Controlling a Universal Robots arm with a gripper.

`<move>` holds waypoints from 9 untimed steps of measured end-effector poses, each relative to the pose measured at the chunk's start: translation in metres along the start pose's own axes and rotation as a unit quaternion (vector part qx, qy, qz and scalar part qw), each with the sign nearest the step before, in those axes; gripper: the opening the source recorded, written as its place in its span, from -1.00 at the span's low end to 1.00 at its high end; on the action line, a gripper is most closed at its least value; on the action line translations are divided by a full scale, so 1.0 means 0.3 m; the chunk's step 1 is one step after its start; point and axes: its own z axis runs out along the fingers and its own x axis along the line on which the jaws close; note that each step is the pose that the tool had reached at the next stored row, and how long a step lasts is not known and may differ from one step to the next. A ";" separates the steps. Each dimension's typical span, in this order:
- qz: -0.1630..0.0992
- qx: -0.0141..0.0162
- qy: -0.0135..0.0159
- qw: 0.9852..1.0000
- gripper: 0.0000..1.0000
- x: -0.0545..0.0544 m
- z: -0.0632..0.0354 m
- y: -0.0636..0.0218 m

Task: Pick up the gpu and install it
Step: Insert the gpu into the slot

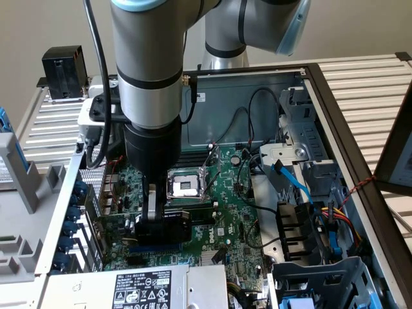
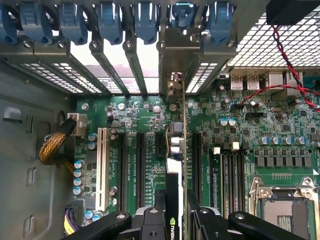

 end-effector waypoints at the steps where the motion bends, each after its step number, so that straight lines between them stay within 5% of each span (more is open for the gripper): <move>1: 0.000 0.000 0.000 1.000 -0.47 0.000 0.000 0.000; 9: 0.001 0.000 0.000 1.000 -0.47 0.000 0.004 0.000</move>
